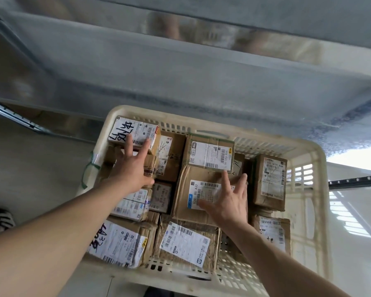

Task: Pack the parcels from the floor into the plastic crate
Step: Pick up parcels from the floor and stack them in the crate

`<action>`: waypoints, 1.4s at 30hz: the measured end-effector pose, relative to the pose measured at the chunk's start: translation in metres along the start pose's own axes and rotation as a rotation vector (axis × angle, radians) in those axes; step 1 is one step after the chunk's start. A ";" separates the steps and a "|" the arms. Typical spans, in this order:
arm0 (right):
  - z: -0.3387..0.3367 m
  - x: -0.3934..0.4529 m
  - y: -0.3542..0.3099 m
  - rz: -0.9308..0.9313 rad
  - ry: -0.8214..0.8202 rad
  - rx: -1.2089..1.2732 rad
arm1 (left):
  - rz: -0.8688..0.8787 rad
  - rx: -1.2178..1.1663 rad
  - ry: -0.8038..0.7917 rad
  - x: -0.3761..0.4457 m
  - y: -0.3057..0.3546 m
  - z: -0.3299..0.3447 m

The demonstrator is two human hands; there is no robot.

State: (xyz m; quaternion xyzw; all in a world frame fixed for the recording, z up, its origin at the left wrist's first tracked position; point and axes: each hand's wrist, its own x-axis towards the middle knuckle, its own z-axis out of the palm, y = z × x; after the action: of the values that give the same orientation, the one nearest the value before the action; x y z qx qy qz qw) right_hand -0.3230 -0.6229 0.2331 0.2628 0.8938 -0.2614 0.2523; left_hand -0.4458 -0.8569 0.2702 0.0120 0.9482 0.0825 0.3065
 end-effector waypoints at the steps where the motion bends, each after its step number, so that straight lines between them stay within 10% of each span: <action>1: 0.000 0.000 -0.001 0.002 0.000 -0.005 | 0.009 0.010 -0.002 0.000 -0.001 0.000; 42: 0.018 -0.048 0.016 -0.219 -0.013 -0.209 | 0.140 0.212 -0.176 -0.089 -0.019 0.076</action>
State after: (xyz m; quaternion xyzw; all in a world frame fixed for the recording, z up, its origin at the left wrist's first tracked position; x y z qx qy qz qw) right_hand -0.2728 -0.6382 0.2431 0.1345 0.9379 -0.1944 0.2540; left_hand -0.3291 -0.8711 0.2581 0.1178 0.9179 0.0020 0.3789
